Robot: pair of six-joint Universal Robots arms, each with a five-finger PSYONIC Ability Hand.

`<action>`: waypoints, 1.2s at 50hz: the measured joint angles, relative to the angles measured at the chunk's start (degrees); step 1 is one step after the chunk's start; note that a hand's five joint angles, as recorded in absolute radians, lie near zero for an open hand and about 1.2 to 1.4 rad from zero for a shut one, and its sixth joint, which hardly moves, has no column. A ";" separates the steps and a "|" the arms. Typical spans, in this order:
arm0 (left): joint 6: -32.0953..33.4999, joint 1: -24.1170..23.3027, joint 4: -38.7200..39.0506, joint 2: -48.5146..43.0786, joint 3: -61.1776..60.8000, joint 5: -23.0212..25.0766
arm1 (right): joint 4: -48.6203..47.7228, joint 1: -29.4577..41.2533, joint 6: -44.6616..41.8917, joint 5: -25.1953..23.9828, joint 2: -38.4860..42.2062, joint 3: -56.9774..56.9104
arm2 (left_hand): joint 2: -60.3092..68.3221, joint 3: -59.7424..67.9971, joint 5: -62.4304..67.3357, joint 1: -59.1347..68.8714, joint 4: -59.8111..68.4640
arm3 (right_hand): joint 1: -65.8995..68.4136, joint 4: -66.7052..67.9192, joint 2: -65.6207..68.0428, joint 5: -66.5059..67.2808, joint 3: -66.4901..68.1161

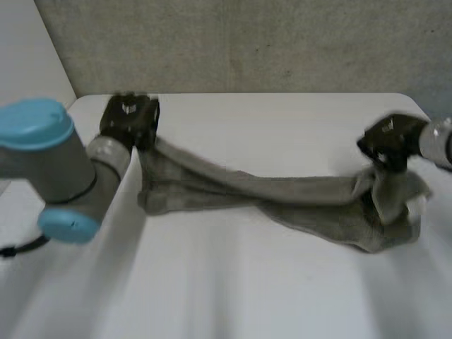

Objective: Fold the laundry

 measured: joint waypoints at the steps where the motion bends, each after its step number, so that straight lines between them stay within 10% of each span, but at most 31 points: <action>1: -0.05 0.00 0.16 -0.47 1.92 -0.03 | -1.11 0.40 0.18 0.32 0.32 -1.35 | 0.00 0.00 0.00 0.00 0.00 | 0.00 0.00 0.00 0.00 0.00; 15: -3.60 0.57 12.90 -1.88 32.76 -5.92 | -35.64 4.64 24.02 2.27 -5.10 -20.36 | 0.00 0.03 0.00 0.00 0.01 | -0.04 0.00 1.55 0.78 0.18; 29: -8.16 4.50 10.11 0.31 5.80 -2.58 | -13.23 4.38 16.07 -8.26 -6.92 3.97 | 0.05 0.04 0.00 0.00 0.01 | -0.04 0.00 1.55 0.78 0.19; 53: -7.70 10.45 16.30 14.70 -31.59 4.70 | 3.40 -0.90 -10.54 -6.61 -5.66 23.12 | 0.05 0.05 0.00 0.00 0.02 | -0.05 0.00 1.54 0.78 0.19; 60: -7.92 8.82 16.25 15.63 -31.85 4.60 | -0.79 -1.23 -10.33 -6.02 -6.14 24.46 | 0.05 0.05 0.00 0.00 0.02 | -41.62 -41.66 -41.07 -42.95 -41.78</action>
